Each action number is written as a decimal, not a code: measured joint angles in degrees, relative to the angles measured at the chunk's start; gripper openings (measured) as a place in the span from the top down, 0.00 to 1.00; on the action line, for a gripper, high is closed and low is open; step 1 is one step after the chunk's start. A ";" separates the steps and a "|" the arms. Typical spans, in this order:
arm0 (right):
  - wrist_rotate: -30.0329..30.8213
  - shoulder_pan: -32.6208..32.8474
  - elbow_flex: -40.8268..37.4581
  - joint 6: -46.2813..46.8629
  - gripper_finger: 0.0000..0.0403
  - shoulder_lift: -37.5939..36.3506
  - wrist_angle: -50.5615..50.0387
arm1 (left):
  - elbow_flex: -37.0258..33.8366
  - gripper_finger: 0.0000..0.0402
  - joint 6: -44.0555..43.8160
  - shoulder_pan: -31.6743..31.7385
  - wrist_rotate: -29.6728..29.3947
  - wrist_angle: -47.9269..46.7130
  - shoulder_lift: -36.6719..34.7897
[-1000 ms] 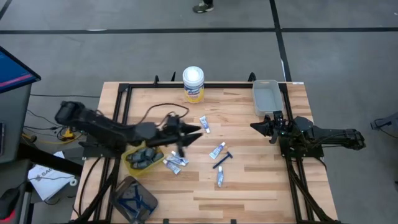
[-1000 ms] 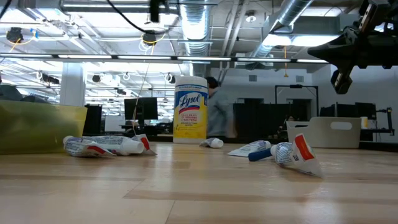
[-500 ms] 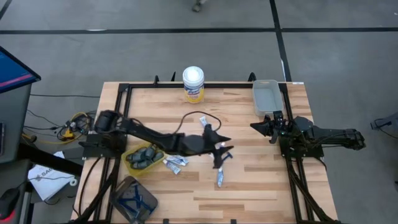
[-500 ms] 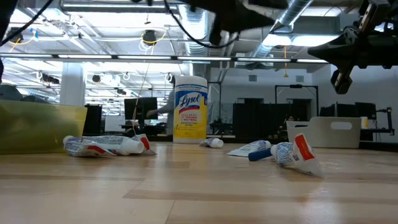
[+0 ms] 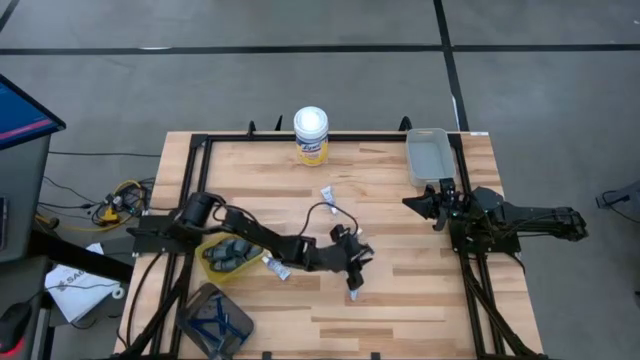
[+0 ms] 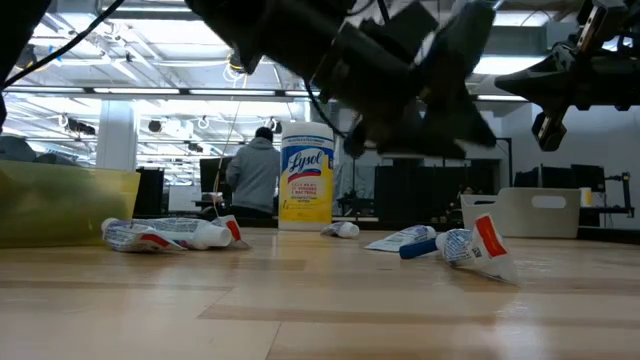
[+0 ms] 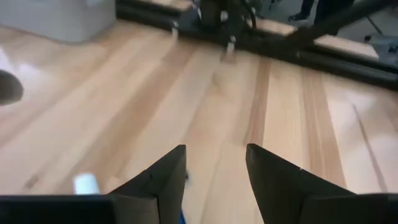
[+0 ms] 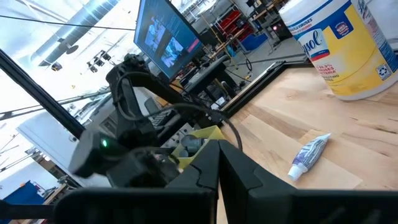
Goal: Pick & Place Travel size toiletries
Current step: Put the dark blue razor into the black bin
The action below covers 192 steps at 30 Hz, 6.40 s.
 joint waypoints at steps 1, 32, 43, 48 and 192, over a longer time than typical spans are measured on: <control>0.02 0.00 0.00 0.00 1.00 0.00 0.00 | 0.00 0.59 -0.31 -0.29 0.00 0.19 0.61; 0.00 0.02 0.00 0.00 1.00 0.00 0.00 | 0.16 0.59 -6.46 1.20 0.53 -13.94 3.38; 0.02 0.00 0.00 0.00 1.00 0.01 0.00 | 0.23 0.59 -8.33 1.06 1.68 -12.33 3.90; 0.00 0.00 0.00 0.00 1.00 0.02 0.00 | 0.33 0.59 -8.31 1.16 1.81 -13.85 3.66; 0.00 0.00 0.04 0.00 1.00 0.02 0.00 | -27.27 0.88 -24.97 -34.95 36.93 -57.19 -41.23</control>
